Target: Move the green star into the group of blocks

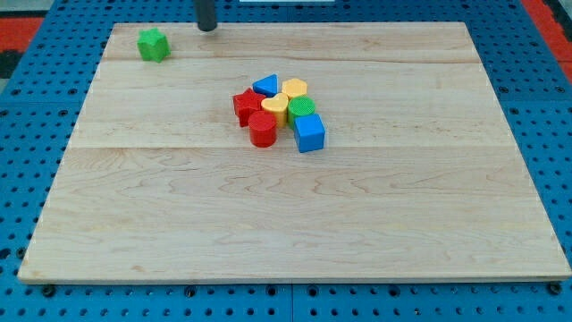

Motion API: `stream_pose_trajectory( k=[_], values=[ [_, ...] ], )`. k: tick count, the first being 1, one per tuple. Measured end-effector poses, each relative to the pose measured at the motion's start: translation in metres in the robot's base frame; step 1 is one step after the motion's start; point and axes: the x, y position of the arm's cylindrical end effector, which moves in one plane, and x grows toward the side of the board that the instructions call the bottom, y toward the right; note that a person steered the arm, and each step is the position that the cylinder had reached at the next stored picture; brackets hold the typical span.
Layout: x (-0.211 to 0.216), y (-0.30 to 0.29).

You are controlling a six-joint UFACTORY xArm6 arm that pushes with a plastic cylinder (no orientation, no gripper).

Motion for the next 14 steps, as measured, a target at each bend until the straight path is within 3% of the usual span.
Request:
stream_pose_trajectory(
  k=[1,2,3,4,5,6,7,9,11,13,14],
  values=[
    [0.028,-0.054],
    [0.088,-0.075],
    [0.055,-0.078],
    [0.039,-0.125],
    [0.117,-0.107],
    [0.149,-0.087],
    [0.118,-0.089],
    [0.116,-0.089],
    [0.171,-0.102],
    [0.251,0.009],
    [0.265,-0.022]
  ],
)
